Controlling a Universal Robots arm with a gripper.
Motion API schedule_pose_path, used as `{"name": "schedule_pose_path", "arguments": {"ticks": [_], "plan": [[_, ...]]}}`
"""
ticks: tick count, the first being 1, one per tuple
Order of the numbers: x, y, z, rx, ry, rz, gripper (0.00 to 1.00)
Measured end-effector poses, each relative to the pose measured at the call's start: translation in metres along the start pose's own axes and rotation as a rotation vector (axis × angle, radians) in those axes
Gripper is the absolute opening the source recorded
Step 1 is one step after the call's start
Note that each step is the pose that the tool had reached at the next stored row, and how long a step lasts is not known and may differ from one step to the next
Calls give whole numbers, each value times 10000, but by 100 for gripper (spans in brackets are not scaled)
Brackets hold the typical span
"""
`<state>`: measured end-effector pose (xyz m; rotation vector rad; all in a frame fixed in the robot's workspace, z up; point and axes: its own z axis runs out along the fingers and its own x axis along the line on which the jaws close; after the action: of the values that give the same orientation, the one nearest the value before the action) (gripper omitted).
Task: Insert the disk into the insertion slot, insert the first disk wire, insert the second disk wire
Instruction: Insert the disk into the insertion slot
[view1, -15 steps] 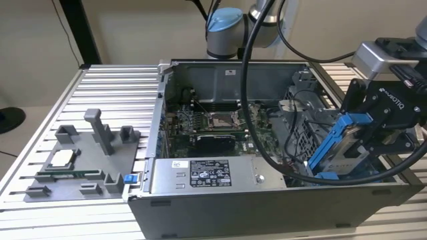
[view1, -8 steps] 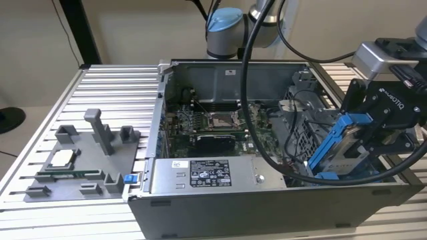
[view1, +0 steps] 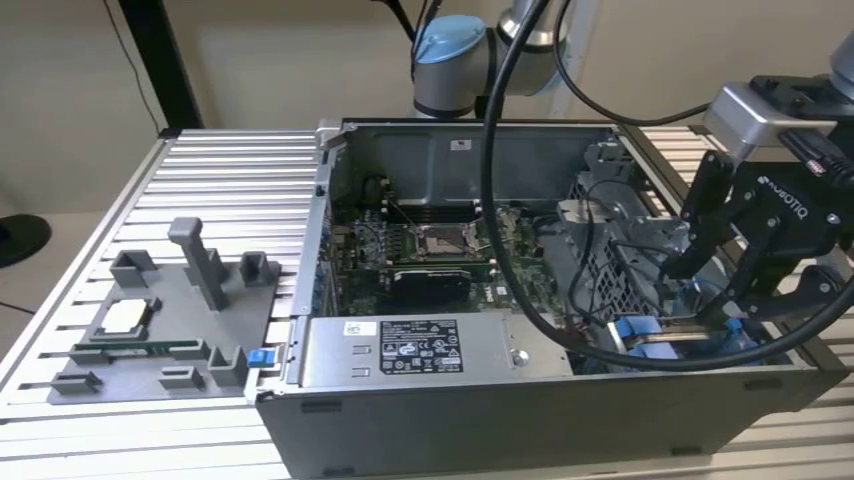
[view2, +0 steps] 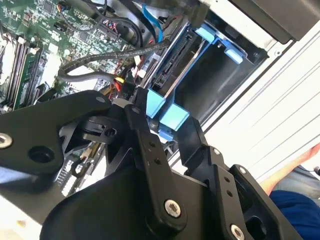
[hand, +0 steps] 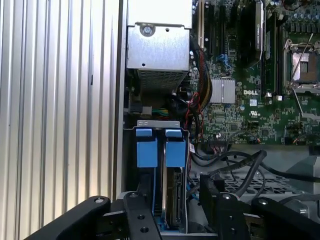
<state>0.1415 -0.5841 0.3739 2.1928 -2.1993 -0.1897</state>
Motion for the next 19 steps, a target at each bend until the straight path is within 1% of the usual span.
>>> {"name": "schedule_pose_path", "arguments": {"ticks": [19], "plan": [[-2, 5, -11, 1, -4, 0, 100]]}}
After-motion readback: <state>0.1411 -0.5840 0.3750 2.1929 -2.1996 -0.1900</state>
